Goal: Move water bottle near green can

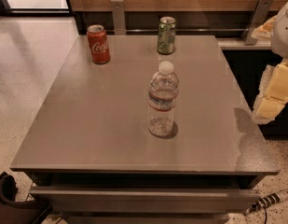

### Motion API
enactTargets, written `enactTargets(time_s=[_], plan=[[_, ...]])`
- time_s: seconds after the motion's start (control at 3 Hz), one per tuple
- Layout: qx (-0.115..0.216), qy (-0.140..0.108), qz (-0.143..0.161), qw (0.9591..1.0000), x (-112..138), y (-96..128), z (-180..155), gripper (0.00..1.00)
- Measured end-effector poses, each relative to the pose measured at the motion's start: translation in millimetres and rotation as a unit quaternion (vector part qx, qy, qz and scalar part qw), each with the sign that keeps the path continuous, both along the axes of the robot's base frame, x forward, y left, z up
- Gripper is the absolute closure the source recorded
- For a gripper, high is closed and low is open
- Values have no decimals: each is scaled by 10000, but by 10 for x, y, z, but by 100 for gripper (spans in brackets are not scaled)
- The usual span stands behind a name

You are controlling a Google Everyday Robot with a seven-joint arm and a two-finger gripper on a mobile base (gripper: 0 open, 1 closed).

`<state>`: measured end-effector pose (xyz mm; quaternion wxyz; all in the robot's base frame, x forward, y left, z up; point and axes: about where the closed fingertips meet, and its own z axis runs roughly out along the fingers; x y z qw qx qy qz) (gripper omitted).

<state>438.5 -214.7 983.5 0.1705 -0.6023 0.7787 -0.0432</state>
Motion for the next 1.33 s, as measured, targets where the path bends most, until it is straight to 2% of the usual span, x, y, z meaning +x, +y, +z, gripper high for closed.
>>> enactTargets(time_s=[0.33,0.67,1.0,1.33], plan=[[0,-1,0,10000,0,0,0,0],[202,-50,60,9998,6,11,25,0],[784,-178,182,9966,36,24,3,0],[1607,-370,347,9857,46,137,-72,0]])
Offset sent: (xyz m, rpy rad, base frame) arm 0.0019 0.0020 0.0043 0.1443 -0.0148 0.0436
